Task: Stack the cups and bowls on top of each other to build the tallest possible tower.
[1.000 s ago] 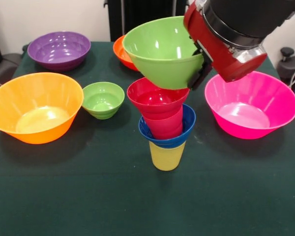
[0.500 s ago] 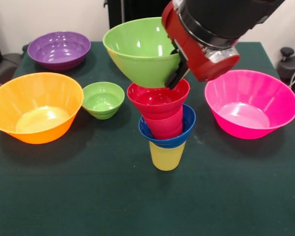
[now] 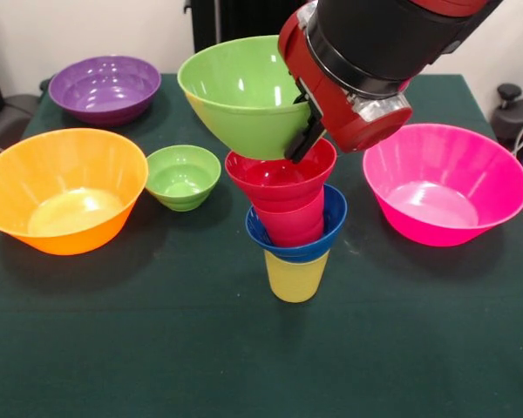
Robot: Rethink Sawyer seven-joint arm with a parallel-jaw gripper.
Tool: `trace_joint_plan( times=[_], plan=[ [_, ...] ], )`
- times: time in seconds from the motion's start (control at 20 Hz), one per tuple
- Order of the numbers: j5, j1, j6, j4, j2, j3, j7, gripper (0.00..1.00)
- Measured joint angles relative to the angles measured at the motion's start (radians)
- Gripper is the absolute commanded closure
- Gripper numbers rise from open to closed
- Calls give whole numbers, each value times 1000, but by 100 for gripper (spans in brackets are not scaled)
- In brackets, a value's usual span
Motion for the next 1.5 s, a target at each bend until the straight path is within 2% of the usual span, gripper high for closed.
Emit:
trace_joint_plan(
  times=[0.75,1.5],
  plan=[
    [0,0,-1,0,2,3,0,100],
    [0,0,-54,0,7,10,0,100]
  ],
)
